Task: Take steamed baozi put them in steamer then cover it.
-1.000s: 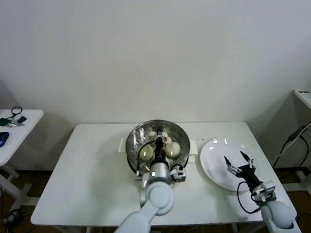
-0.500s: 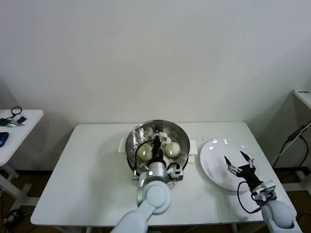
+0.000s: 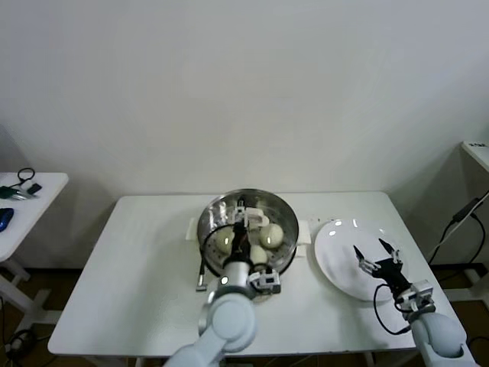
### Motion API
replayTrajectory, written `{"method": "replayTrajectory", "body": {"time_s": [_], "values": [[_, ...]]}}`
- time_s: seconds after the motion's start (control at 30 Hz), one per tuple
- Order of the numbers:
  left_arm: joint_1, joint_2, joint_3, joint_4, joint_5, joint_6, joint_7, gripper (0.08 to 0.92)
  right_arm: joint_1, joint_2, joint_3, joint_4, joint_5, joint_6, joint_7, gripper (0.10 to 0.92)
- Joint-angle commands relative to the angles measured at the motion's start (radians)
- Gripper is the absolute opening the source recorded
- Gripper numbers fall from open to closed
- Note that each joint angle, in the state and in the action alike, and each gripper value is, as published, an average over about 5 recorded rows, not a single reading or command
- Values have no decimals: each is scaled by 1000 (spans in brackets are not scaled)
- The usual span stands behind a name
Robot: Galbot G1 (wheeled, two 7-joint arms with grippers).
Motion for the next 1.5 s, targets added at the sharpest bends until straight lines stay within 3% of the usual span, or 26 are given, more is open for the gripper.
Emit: {"method": "replayTrajectory", "body": {"time_s": [0.03,0.2,0.3,0.47,0.57,0.73,0.97,1.17,1.5], "values": [[89,117,-47,-189,-172,49,-21,750,6,2,-2,17,17,-59,27,823],[168,191,-147,-271,-357,32,-104,820,6,5,-6,21,6,-55,24,823],[206,225,-228,-291,-518,-22,-217,822,6,5,-7,24,3,-52,24,823],[240,255,-418,-284,-897,-202,-426,823,2,7,-6,37,0,-47,23,823],[283,246,-573,-247,-1087,-368,-488,823,-6,7,-3,51,-3,-46,22,823],[373,200,-778,-139,-1402,-611,-489,823,-26,12,8,80,-2,-39,23,823],[431,112,-915,41,-1649,-759,-434,823,-72,33,29,151,2,-39,23,823],[451,76,-925,130,-1675,-799,-408,823,-93,56,36,183,3,-40,28,823],[452,53,-907,112,-1614,-769,-394,823,-94,62,32,190,0,-36,41,823]]}}
